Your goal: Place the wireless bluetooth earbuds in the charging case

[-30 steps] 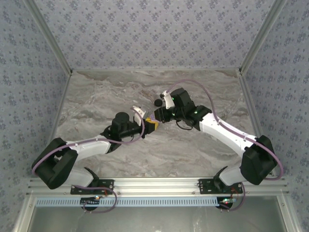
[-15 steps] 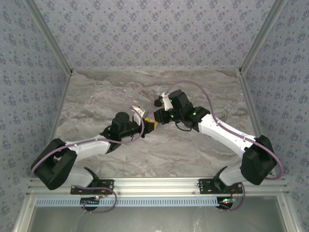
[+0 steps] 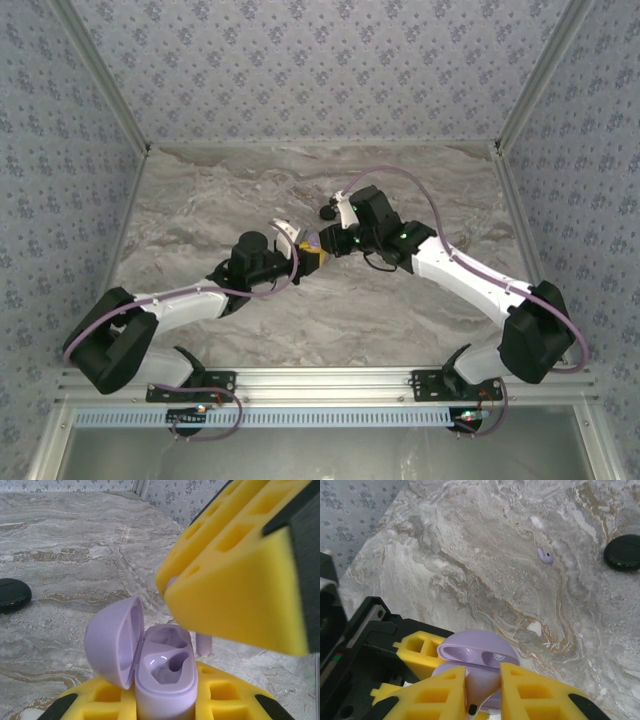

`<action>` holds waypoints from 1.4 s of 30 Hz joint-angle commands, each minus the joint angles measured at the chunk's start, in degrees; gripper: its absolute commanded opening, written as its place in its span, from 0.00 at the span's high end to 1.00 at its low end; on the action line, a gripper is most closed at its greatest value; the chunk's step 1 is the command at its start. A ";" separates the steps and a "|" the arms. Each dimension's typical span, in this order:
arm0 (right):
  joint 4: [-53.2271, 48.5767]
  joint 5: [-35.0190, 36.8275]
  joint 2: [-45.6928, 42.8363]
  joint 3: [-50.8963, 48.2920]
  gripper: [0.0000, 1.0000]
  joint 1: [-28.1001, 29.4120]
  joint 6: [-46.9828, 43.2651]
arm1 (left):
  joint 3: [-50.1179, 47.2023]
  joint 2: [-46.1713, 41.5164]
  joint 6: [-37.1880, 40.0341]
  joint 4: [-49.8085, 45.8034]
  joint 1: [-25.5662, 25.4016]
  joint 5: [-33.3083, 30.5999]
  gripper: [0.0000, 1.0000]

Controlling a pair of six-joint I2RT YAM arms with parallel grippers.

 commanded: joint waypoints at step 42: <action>2.28 0.32 -2.29 -3.43 0.75 1.14 0.95 | 2.15 -3.70 -2.15 3.31 -0.27 2.38 0.86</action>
